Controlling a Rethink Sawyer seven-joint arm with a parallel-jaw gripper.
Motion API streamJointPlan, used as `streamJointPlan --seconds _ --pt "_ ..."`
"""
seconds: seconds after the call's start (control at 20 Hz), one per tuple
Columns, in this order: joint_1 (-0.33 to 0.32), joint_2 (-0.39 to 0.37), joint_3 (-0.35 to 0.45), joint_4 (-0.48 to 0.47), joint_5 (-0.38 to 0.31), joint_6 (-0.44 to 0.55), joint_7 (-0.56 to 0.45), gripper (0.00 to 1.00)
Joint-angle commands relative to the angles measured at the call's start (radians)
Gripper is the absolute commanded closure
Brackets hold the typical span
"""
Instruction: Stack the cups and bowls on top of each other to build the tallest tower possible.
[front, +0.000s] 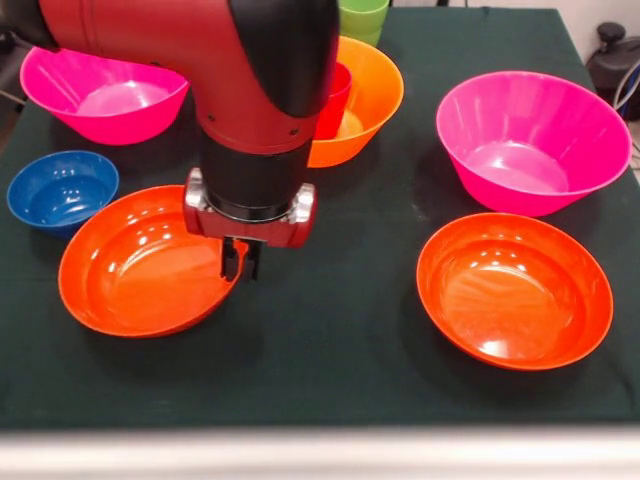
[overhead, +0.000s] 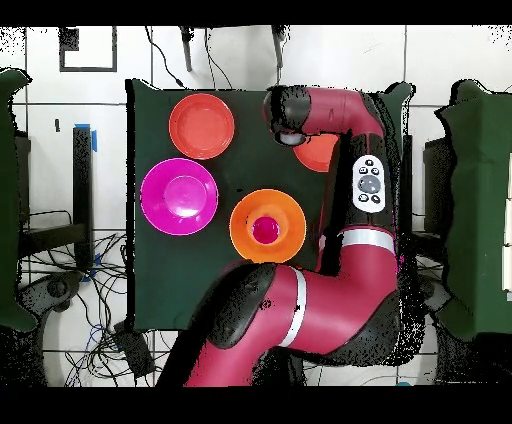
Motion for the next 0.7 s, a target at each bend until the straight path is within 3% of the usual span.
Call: streamJointPlan --seconds 0.05,0.7 --pt "-0.023 0.041 0.089 -0.104 -0.076 0.128 -0.419 1.0" --pt "-0.031 0.062 0.087 -0.151 -0.059 0.13 -0.495 1.0"
